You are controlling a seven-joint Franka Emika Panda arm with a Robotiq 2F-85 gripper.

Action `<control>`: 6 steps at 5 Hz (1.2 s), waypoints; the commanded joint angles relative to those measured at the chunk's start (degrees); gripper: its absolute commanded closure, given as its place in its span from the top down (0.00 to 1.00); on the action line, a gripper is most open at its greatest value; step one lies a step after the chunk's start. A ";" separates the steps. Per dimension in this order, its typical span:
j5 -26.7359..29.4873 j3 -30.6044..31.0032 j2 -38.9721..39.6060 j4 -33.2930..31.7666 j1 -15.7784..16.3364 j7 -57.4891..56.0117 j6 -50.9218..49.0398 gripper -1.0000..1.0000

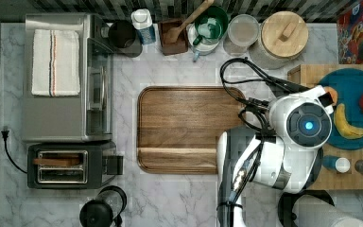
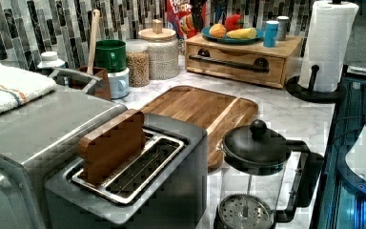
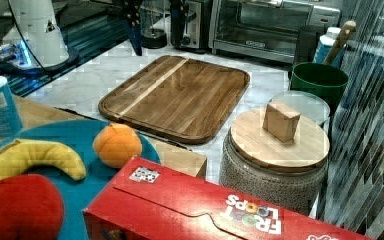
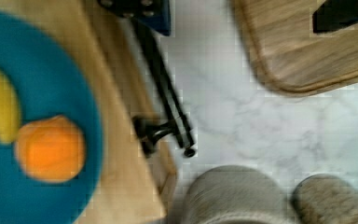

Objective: Open the drawer.

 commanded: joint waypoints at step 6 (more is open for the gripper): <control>6.97 -1.28 14.85 -4.11 -4.71 -15.65 17.43 1.00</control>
